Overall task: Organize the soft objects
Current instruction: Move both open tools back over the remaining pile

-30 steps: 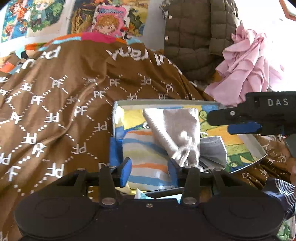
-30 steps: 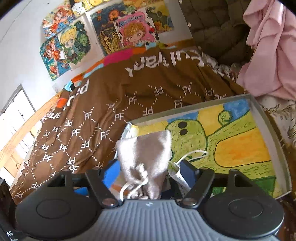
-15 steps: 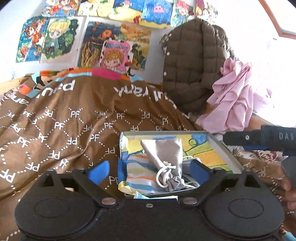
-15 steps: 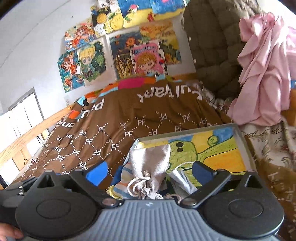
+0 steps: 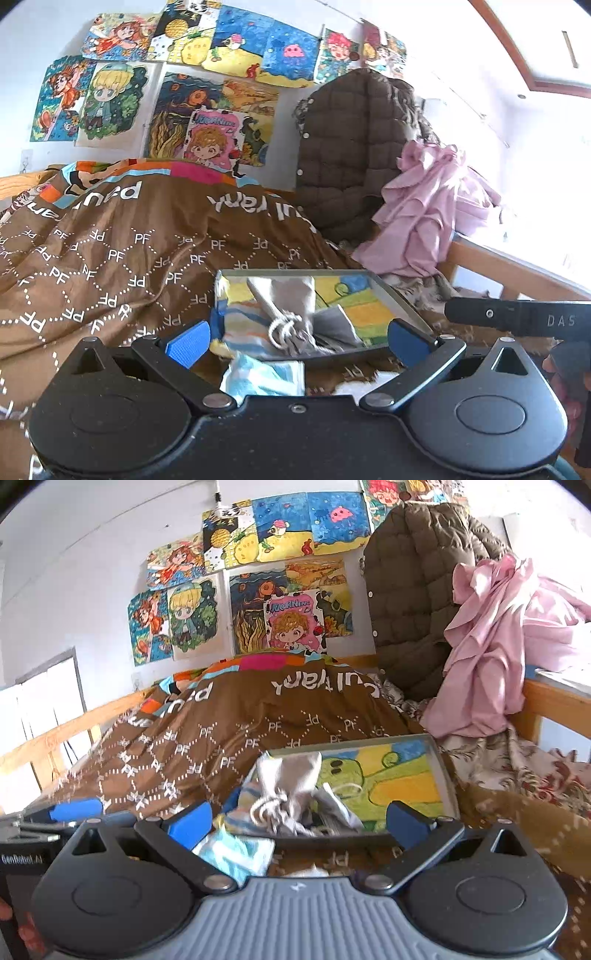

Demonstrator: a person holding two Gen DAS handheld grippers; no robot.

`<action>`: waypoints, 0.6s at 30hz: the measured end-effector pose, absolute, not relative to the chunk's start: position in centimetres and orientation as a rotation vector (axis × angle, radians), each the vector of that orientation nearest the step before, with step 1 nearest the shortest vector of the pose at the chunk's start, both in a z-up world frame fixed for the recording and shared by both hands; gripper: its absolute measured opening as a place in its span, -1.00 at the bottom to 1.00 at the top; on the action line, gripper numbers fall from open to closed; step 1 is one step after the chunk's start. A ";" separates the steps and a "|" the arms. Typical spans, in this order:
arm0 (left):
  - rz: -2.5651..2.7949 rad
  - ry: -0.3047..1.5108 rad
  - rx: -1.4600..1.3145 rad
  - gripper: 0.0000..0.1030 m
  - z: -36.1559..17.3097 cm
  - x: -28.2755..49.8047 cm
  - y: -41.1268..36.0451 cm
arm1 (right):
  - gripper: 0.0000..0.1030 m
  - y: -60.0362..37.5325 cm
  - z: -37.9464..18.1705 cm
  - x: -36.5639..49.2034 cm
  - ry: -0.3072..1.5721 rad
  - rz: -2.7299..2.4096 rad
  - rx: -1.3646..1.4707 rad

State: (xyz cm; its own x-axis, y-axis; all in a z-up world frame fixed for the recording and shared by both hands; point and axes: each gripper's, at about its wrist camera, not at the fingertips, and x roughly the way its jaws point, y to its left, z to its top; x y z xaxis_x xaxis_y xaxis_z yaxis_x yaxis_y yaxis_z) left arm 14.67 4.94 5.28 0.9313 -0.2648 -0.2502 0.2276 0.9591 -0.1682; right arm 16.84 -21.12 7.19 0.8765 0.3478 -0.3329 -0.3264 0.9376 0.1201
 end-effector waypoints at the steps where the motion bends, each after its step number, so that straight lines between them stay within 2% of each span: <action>1: -0.255 0.277 -0.134 0.98 5.0 14.2 4.8 | 0.99 -21.2 6.9 16.2 0.360 0.352 0.051; 8: -0.270 0.336 -0.088 0.98 3.0 11.1 4.1 | 0.99 -22.2 5.0 11.7 0.382 0.344 0.030; 18: -0.258 0.468 -0.008 0.98 -0.1 9.4 3.8 | 0.99 -22.9 2.0 9.3 0.512 0.345 0.021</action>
State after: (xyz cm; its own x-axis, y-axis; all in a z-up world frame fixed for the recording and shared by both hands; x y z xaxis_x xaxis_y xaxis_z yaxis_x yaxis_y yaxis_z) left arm 9.36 3.81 -0.13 0.8605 -0.2482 -0.4449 0.2445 0.9674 -0.0668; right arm 9.35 -22.94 1.96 0.8153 0.3290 -0.4766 -0.3188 0.9420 0.1049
